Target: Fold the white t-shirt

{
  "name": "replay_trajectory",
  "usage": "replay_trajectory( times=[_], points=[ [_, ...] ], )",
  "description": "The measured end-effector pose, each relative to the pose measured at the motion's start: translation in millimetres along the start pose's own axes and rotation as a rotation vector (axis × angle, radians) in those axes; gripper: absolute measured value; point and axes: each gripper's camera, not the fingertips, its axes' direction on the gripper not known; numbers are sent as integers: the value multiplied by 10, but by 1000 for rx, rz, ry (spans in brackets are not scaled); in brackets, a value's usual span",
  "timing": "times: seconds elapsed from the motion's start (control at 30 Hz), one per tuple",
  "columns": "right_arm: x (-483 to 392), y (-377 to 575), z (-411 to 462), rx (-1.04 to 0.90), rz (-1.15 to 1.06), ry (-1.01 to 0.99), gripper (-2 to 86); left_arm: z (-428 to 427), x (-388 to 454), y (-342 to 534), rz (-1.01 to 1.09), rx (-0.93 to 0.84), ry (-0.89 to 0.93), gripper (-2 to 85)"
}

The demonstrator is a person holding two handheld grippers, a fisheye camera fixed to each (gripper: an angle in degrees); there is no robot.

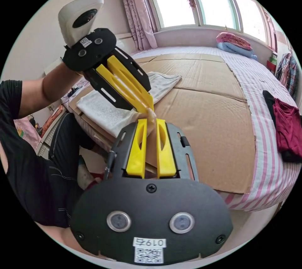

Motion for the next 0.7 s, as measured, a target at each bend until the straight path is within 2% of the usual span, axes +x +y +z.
replay_trajectory(
  times=[0.27,0.57,0.7],
  points=[
    [163,-37,6,-17,56,-37,4,-92,122,-151,71,-10,-29,11],
    [218,-64,-77,-25,29,-8,-2,-22,-35,-265,61,-55,44,8],
    [324,-72,-65,-15,83,-70,-3,-3,-145,-299,37,-42,91,7]
  ],
)
